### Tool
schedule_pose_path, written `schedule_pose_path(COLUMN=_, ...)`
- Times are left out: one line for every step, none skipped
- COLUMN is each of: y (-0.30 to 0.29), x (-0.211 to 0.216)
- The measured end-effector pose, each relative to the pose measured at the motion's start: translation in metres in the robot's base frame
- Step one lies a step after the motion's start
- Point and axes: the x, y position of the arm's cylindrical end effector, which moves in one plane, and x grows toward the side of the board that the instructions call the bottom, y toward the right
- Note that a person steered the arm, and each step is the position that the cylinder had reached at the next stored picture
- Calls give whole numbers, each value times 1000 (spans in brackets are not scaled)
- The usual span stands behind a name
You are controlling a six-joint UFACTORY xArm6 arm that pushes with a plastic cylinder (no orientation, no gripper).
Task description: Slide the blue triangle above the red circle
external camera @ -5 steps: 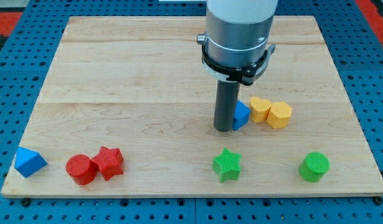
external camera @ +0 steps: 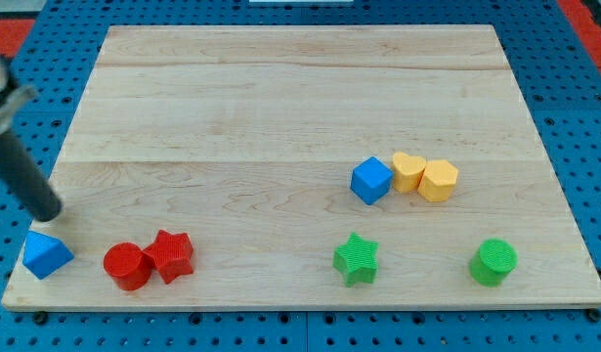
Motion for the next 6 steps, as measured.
schedule_pose_path(y=-11, x=4)
schedule_pose_path(y=-10, x=29)
schedule_pose_path(y=-10, x=53)
schedule_pose_path(y=-8, x=64)
schedule_pose_path(y=11, x=64)
schedule_pose_path(y=35, x=54)
